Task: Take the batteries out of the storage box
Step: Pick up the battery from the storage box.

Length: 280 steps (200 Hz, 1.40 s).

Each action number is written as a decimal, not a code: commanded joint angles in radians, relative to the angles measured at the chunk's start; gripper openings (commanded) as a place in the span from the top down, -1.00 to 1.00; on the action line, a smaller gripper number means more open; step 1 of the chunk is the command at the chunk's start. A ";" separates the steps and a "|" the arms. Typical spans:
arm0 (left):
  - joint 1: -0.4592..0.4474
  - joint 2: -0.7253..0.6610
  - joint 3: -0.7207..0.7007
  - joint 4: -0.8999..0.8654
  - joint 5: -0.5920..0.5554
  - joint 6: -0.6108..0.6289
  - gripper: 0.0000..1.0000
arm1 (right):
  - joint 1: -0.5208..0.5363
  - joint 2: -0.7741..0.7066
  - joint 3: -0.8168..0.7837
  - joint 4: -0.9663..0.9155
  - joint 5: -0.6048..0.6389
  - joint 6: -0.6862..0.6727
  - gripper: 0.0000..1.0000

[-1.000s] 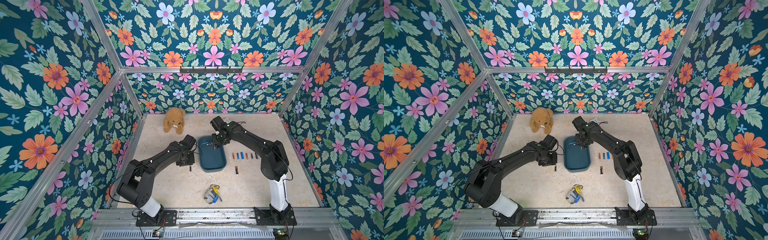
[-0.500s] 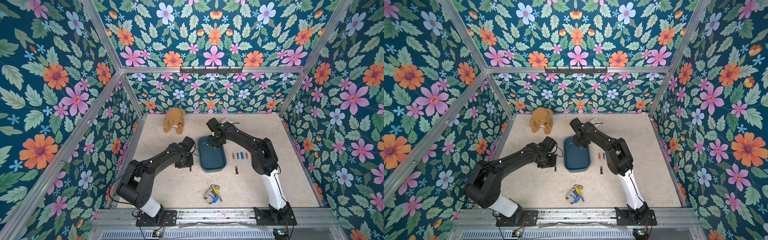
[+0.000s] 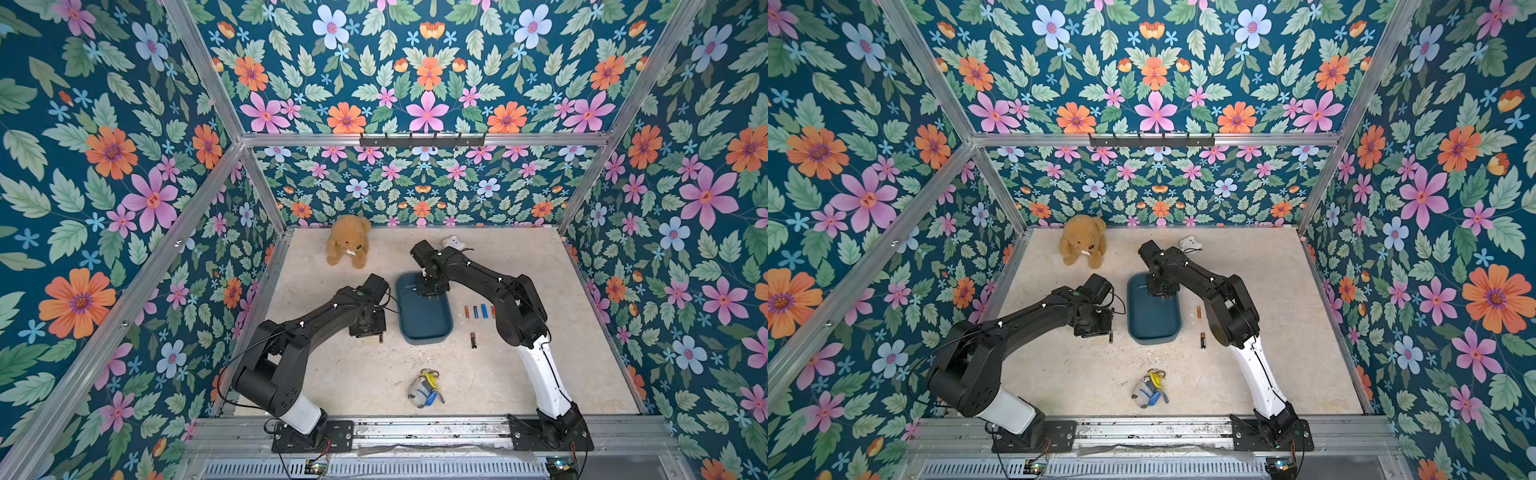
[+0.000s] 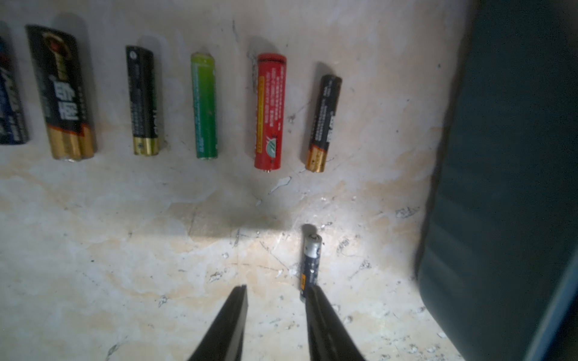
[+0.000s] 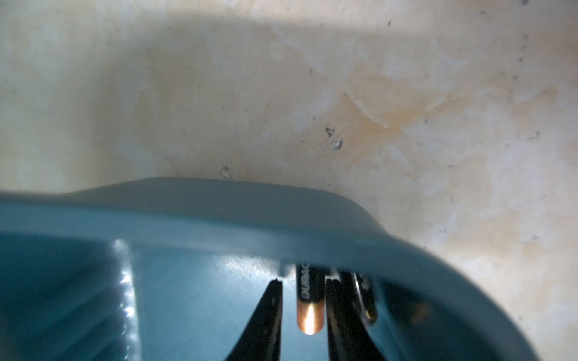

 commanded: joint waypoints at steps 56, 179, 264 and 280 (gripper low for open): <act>0.004 -0.018 -0.005 -0.007 0.000 0.001 0.24 | 0.001 0.030 0.004 -0.001 0.011 -0.007 0.49; 0.004 -0.006 0.010 -0.008 0.002 0.005 0.24 | 0.004 -0.108 -0.056 -0.004 -0.002 0.012 0.62; 0.003 0.030 0.056 -0.010 0.000 0.019 0.24 | 0.004 -0.385 -0.296 0.035 0.027 0.066 0.62; 0.003 0.035 0.062 -0.010 0.001 0.020 0.24 | 0.000 -0.444 -0.356 0.039 0.038 0.075 0.62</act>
